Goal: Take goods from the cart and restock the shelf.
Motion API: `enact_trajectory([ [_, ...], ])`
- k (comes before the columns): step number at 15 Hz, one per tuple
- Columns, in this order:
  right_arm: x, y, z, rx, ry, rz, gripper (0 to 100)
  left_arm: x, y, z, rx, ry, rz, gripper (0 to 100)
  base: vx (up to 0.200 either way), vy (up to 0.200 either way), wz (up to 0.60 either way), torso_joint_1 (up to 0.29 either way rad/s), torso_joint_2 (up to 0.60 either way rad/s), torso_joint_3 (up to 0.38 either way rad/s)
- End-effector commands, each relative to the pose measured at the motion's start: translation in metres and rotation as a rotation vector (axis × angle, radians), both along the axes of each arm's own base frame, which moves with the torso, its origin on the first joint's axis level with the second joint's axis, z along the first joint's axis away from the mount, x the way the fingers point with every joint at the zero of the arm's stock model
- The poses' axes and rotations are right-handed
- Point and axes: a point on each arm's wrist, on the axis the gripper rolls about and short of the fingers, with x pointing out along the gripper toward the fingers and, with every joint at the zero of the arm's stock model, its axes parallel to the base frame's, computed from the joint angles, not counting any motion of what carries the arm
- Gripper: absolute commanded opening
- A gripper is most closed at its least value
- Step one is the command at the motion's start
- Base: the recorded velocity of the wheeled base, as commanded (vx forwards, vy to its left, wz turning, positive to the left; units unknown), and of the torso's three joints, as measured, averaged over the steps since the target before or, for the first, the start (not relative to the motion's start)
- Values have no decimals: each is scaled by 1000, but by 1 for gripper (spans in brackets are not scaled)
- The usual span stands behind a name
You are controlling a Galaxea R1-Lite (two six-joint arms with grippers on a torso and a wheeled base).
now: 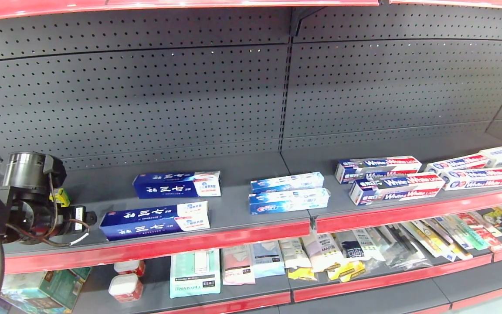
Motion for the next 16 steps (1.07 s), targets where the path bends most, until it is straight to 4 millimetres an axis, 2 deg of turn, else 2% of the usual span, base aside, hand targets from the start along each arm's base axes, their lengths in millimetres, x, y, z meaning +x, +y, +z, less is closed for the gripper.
enact_trajectory([
  [1,0,0,0,0,3,0,100,4,-2,-2,0,4,-6,100,0,0,0,0,0,0],
  [16,0,0,0,0,1,0,100,16,-8,-6,-2,-6,-26,100,0,0,0,0,0,0],
])
